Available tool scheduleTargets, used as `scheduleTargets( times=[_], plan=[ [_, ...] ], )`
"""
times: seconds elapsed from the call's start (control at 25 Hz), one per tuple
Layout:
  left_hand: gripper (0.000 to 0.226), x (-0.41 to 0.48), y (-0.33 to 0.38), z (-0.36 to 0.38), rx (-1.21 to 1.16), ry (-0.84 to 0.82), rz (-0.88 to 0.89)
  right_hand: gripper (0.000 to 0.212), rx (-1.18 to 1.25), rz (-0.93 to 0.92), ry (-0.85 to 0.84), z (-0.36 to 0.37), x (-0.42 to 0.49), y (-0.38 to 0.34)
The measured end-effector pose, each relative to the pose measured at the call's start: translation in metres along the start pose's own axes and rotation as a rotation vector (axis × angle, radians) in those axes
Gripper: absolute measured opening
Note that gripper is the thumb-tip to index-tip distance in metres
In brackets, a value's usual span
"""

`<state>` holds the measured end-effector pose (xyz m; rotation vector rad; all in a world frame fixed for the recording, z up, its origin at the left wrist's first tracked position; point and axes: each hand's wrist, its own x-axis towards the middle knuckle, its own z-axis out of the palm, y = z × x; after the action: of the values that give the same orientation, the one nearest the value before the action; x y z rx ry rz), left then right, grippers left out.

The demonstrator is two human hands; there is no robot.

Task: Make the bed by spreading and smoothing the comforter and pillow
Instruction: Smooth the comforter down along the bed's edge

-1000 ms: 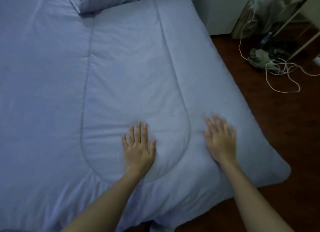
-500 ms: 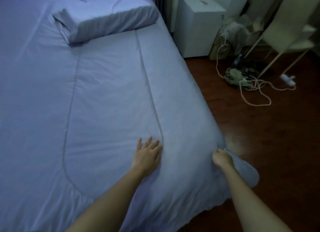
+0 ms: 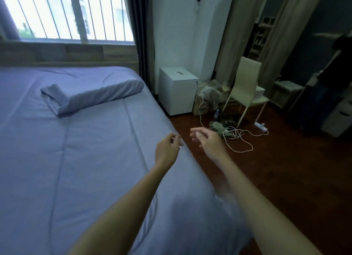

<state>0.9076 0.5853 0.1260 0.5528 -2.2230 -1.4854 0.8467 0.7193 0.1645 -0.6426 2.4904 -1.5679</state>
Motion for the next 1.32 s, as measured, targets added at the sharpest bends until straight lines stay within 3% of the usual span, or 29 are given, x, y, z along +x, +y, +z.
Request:
scheduleTargets(
  times=[0.12,0.4,0.72,1.0,1.32],
  plan=[
    [0.025,0.0,0.041,0.02,-0.256,0.13,0.045,0.026,0.083,-0.068,0.025,-0.048,0.008,-0.017],
    [0.024,0.019,0.139,0.115,-0.601,0.396,0.131,0.026,0.362,-0.148,0.017,-0.171,0.029,-0.008],
    [0.027,0.04,0.214,0.211,-0.687,0.536,0.134,0.024,0.473,-0.148,-0.041,-0.294,0.079,0.037],
    [0.029,0.116,0.198,0.259,-0.623,0.61,0.118,0.024,0.466,-0.205,-0.171,-0.308,0.177,0.067],
    [0.028,0.273,0.167,0.255,-0.551,0.985,-0.089,0.023,0.398,-0.251,-0.486,-0.262,0.363,0.061]
  ],
)
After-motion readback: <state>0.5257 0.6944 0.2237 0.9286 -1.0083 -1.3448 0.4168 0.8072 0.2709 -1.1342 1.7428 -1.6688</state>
